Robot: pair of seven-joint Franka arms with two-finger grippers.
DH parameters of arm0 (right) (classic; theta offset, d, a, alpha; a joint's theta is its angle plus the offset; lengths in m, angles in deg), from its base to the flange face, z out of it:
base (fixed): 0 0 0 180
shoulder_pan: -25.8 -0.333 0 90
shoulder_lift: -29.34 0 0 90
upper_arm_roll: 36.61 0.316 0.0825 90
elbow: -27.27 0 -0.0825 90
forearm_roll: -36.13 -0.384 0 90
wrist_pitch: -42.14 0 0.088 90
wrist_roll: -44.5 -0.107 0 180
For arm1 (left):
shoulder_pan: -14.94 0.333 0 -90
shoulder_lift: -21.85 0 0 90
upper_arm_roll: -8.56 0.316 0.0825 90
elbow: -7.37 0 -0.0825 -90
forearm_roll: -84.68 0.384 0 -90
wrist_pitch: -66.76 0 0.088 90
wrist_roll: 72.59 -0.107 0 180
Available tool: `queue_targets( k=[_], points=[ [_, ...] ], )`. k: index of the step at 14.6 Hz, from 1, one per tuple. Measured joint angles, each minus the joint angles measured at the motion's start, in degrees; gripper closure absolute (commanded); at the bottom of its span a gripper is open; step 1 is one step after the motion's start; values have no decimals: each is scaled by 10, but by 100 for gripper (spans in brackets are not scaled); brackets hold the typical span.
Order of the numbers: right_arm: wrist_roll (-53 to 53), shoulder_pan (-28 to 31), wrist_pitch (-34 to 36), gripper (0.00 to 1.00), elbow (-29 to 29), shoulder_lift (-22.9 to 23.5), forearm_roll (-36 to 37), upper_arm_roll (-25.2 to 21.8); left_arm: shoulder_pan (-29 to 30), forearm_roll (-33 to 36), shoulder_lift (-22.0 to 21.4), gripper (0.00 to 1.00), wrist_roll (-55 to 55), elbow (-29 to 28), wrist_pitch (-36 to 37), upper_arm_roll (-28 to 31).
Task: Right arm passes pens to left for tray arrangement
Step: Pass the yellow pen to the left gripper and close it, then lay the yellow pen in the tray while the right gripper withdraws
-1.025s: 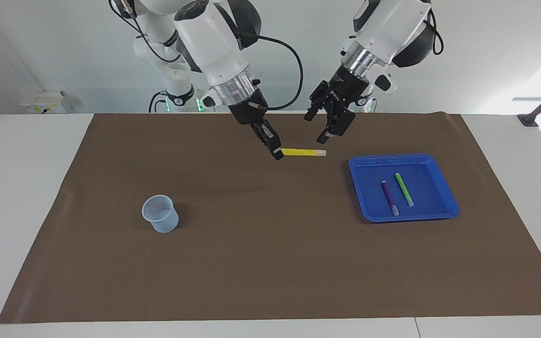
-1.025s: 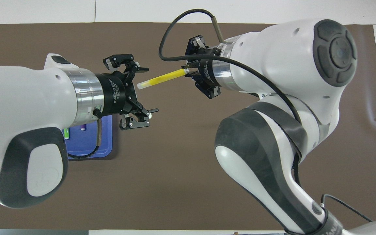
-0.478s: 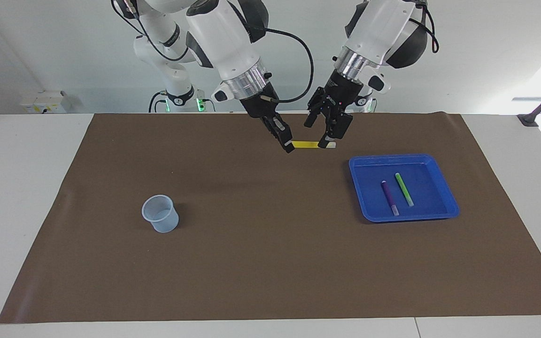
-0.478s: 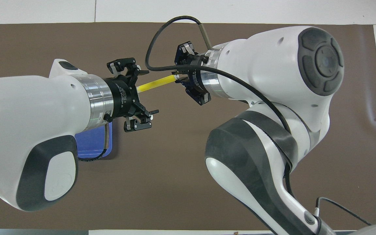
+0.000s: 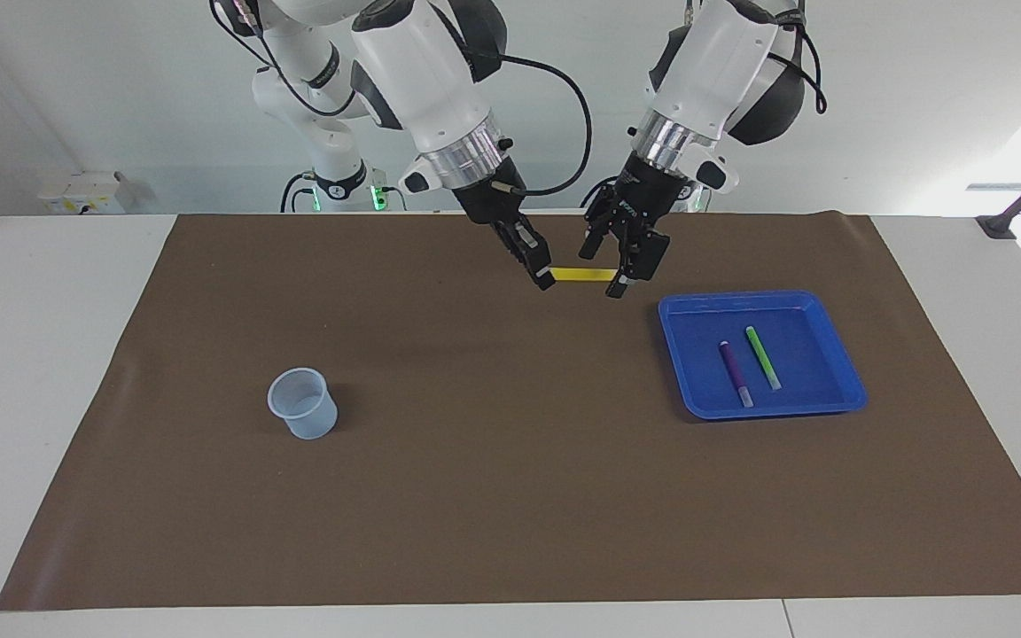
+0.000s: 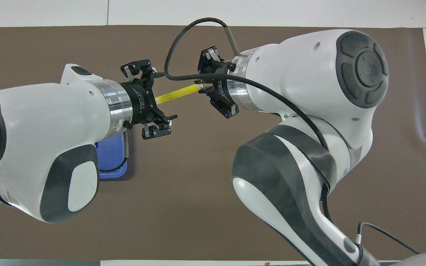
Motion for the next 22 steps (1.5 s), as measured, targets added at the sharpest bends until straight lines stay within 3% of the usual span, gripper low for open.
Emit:
queue_targets(
  k=[3,10,13,22],
  points=[
    [0,0,-2,100,2,0,0,0,0,1,0,29,0,-1,-1,0],
    [0,0,-2,100,2,0,4,0,0,4,-2,66,0,2,-2,0],
    [0,0,-2,100,2,0,4,0,0,5,-2,100,0,2,-2,0],
    [0,-1,-8,100,5,1,5,0,-1,37,-2,100,4,7,-7,-1]
  ],
)
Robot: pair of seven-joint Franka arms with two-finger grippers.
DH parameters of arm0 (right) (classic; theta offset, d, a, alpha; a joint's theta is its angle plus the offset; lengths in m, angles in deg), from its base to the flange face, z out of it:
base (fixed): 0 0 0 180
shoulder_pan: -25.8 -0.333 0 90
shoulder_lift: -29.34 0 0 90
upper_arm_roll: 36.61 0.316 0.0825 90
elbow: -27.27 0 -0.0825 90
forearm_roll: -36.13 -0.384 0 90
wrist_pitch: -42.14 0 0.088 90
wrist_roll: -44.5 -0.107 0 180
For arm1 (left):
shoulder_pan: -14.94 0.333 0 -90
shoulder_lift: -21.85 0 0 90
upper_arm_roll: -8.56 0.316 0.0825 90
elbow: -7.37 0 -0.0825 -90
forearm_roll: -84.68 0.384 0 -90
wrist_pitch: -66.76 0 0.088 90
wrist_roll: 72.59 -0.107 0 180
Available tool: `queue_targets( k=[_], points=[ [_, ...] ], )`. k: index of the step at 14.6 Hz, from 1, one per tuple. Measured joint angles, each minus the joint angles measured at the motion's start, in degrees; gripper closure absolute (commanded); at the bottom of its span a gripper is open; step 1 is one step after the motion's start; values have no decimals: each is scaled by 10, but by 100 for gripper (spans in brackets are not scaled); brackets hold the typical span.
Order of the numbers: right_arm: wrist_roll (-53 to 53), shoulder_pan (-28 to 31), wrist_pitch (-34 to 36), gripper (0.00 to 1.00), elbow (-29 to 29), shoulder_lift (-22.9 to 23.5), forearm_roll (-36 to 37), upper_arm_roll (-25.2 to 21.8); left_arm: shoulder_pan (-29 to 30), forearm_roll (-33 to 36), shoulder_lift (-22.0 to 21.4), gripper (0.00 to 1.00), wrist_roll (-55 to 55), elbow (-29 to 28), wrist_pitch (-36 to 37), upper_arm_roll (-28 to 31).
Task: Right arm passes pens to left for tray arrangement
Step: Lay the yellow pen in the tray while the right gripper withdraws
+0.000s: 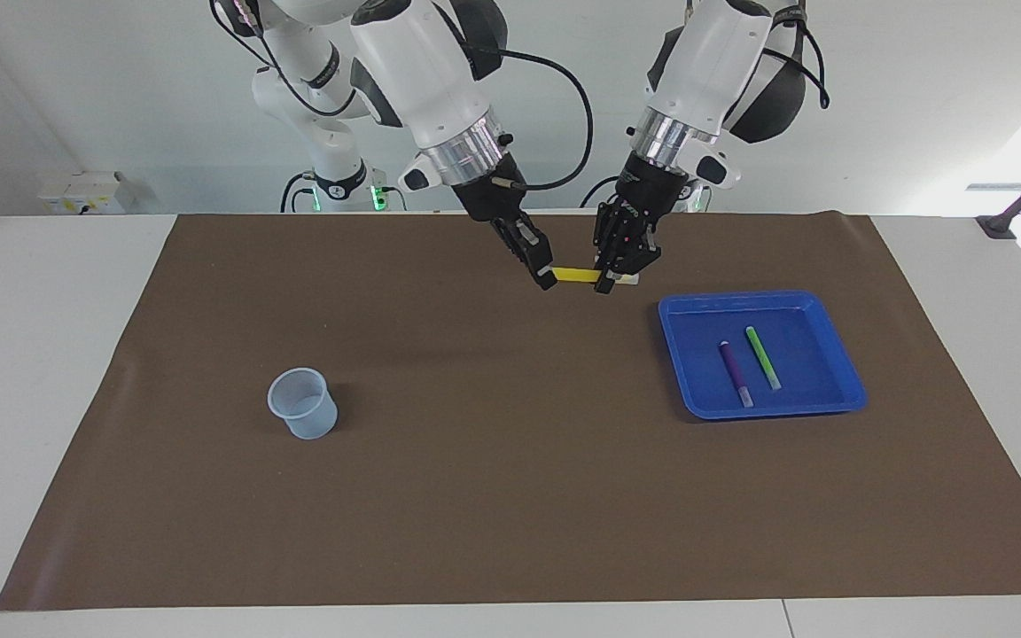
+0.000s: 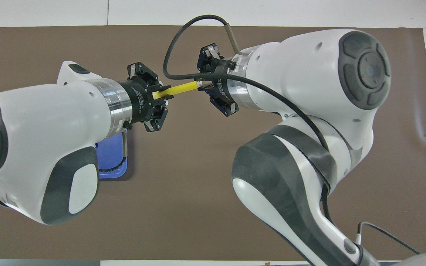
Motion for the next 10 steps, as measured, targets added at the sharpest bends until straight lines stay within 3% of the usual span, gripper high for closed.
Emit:
queue_targets(
  k=[1,2,3,5,10],
  points=[
    [0,0,0,100,0,0,0,0,0,0,0,100,0,0,0,0],
    [2,0,-1,65,0,0,1,0,0,0,0,100,0,0,0,0],
    [7,-1,-1,18,0,0,2,0,0,0,0,100,0,0,0,0],
    [26,-1,0,0,-1,1,5,0,1,3,0,100,0,2,-3,2],
    [33,-2,4,0,-1,2,12,0,5,7,0,100,-3,3,-5,6]
  ],
)
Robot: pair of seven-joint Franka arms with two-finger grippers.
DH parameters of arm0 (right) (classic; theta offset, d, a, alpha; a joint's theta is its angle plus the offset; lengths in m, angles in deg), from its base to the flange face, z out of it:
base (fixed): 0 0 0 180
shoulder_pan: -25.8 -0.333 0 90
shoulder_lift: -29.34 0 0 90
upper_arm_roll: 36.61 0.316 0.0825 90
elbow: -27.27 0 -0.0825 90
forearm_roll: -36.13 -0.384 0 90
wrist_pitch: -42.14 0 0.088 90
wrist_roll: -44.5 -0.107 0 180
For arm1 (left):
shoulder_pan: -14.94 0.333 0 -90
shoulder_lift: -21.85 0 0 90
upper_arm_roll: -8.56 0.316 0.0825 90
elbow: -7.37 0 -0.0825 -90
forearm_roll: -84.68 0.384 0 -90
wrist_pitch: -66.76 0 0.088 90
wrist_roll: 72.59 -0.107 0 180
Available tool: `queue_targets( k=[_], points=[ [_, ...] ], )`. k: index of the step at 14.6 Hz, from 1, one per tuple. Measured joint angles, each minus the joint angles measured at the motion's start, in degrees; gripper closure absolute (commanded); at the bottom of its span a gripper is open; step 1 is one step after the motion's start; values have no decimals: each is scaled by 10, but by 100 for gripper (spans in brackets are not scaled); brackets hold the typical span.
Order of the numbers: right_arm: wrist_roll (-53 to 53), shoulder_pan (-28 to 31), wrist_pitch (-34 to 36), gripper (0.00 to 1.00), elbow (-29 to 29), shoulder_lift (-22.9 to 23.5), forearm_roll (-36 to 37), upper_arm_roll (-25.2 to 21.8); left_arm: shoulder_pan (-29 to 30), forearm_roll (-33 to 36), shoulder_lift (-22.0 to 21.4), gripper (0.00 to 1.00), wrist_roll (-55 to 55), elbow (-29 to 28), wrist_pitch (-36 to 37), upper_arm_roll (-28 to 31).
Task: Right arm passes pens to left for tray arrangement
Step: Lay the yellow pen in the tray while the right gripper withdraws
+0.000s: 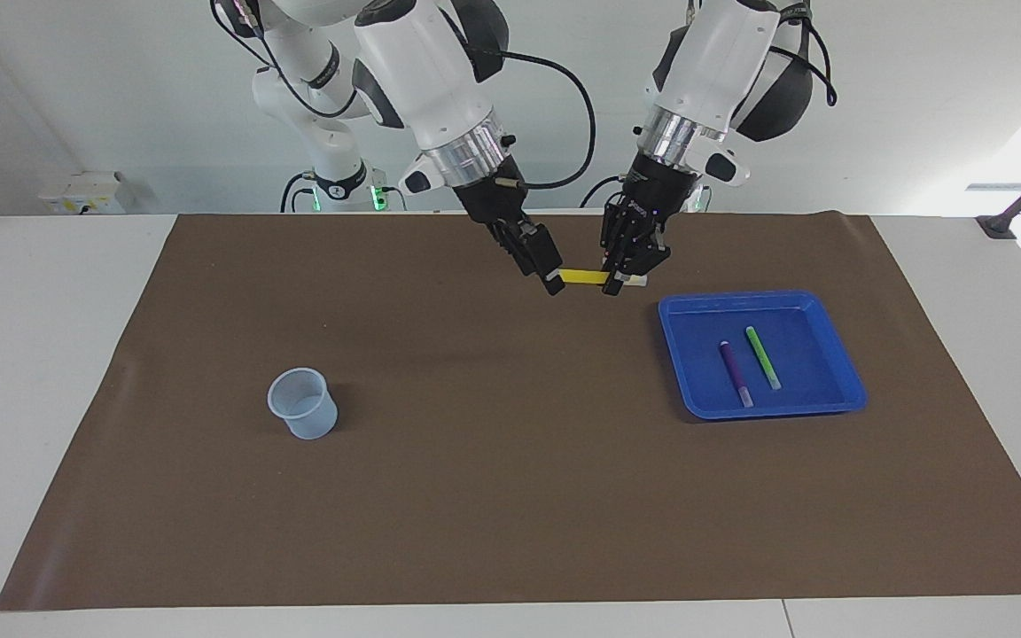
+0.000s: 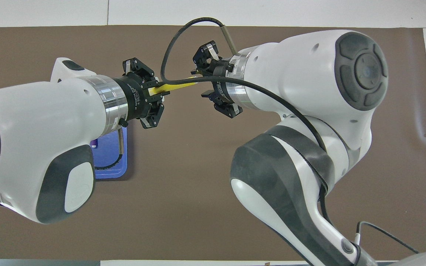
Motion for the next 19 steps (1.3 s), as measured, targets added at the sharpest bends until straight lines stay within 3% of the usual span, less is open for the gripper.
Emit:
queue_targets(
  k=[3,7,10,15,17,19],
  points=[
    [48,2,12,0,-2,1,3,-7,32,3,1,100,-63,0,0,3],
    [233,5,53,0,-32,-11,6,-64,113,-24,10,100,-257,-8,17,5],
    [381,6,54,0,-78,-37,7,-124,182,-69,19,100,-461,-13,73,6],
    [626,7,70,0,-139,-84,7,-243,290,-75,62,100,-783,-19,128,8],
    [705,8,95,0,-142,-97,7,-286,329,-61,90,100,-924,-20,135,9],
    [766,7,121,0,-141,-110,7,-324,352,-2,120,100,-1038,-20,136,9]
  ],
)
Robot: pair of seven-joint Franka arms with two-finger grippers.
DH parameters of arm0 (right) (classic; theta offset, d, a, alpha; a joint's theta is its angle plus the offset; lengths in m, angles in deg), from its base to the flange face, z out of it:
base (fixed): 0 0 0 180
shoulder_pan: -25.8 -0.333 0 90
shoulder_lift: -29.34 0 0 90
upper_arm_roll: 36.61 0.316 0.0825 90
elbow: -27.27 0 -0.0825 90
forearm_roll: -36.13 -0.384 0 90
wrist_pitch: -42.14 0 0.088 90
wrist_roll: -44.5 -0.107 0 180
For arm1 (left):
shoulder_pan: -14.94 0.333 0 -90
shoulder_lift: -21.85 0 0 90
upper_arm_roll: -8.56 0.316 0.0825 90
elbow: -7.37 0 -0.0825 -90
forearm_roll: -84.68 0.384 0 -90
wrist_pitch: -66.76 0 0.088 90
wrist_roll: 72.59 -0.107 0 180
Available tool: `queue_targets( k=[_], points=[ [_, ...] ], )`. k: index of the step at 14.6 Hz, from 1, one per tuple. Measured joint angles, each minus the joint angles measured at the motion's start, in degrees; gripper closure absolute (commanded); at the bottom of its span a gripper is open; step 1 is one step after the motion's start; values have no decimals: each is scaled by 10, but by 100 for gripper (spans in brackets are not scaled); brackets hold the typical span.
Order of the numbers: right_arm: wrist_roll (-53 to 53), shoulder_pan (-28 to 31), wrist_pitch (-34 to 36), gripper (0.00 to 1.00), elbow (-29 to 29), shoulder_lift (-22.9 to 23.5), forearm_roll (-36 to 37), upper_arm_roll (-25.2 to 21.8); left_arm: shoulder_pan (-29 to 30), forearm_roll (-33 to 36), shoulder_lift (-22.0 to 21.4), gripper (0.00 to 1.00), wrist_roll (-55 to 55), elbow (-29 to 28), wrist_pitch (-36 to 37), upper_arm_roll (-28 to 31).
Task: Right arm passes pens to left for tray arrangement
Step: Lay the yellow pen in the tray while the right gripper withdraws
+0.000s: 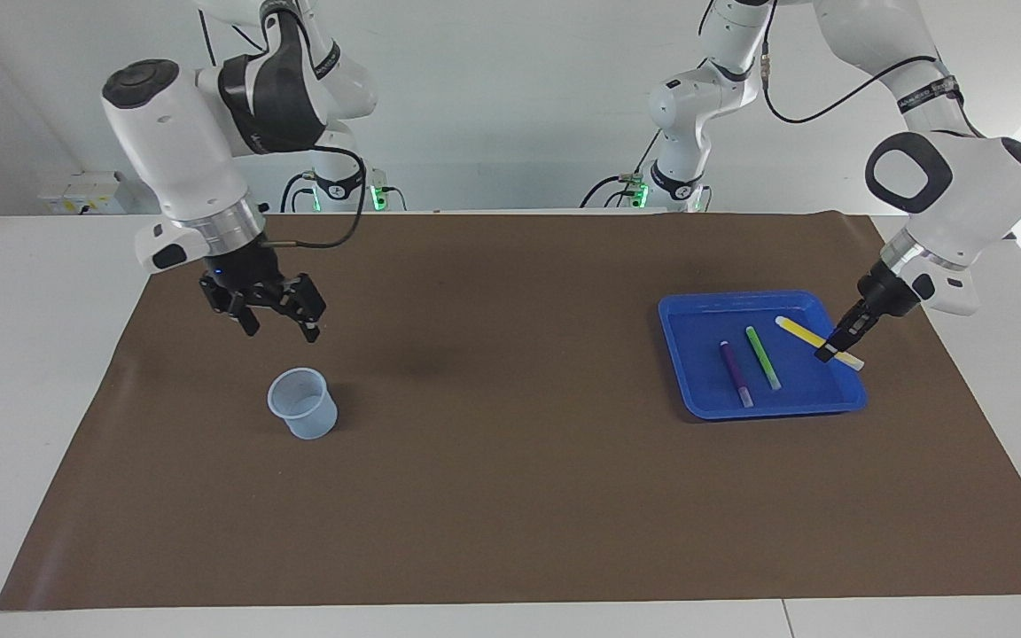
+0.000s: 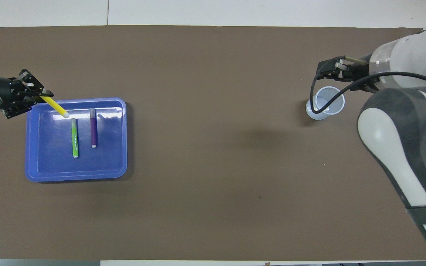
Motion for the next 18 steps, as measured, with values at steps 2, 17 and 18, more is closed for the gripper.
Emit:
queue_targets(
  k=[2,17,18],
  points=[
    [28,0,25,0,3,-14,18,-24,6,69,26,100,-78,1,0,0],
    [73,-19,198,0,50,-63,50,-58,-1,201,98,99,-164,-26,33,-9],
    [73,-20,201,0,50,-63,50,-57,-1,201,98,1,-164,-32,23,-9]
  ],
)
